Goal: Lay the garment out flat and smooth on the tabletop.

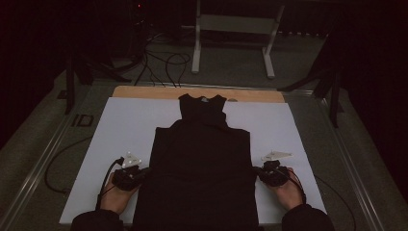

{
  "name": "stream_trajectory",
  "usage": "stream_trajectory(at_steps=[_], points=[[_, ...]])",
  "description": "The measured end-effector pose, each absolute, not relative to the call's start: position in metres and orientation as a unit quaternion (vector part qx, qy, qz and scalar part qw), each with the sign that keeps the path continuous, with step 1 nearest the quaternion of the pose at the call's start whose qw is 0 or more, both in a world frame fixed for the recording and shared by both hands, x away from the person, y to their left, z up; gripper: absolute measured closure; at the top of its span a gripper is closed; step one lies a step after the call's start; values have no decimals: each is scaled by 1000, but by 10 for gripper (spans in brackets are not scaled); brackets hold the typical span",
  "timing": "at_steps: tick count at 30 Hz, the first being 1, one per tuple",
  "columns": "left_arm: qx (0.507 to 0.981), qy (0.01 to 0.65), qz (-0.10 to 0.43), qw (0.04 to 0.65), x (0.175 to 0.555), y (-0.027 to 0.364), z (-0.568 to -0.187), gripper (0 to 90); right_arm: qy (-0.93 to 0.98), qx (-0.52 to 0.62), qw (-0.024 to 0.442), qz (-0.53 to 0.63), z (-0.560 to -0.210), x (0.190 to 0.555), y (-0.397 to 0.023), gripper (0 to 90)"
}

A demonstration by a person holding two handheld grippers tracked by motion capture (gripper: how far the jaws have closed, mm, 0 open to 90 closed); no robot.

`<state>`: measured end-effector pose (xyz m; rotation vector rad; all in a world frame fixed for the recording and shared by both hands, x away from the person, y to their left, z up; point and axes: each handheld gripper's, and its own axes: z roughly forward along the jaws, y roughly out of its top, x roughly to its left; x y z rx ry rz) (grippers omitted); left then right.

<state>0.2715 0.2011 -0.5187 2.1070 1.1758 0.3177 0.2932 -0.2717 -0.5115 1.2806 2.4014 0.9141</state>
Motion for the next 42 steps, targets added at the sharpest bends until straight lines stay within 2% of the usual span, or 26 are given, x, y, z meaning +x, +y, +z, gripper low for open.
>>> stream_trajectory(at_steps=[10,21,23,24,25,26,29,30,37,42], points=[[815,457,109,339,253,203,-516,880,828,449,133,307,-507,276,-281,900],[812,465,121,332,243,202,-513,870,822,460,135,306,-506,259,-292,899],[805,468,132,340,242,204,-512,775,819,456,139,319,-506,259,-291,880],[805,468,132,340,242,204,-512,734,820,456,141,316,-506,257,-290,840],[801,471,136,343,241,205,-511,734,820,456,141,316,-506,257,-290,840],[798,473,138,348,240,206,-509,641,818,451,147,325,-505,254,-290,747],[791,472,141,363,236,209,-506,602,816,450,152,329,-503,248,-291,730],[791,461,138,377,230,210,-503,583,814,449,148,336,-503,242,-291,689],[810,424,123,385,211,204,-500,586,830,428,119,336,-508,226,-280,667],[820,415,104,379,209,202,-505,596,827,420,124,353,-504,217,-276,659]])
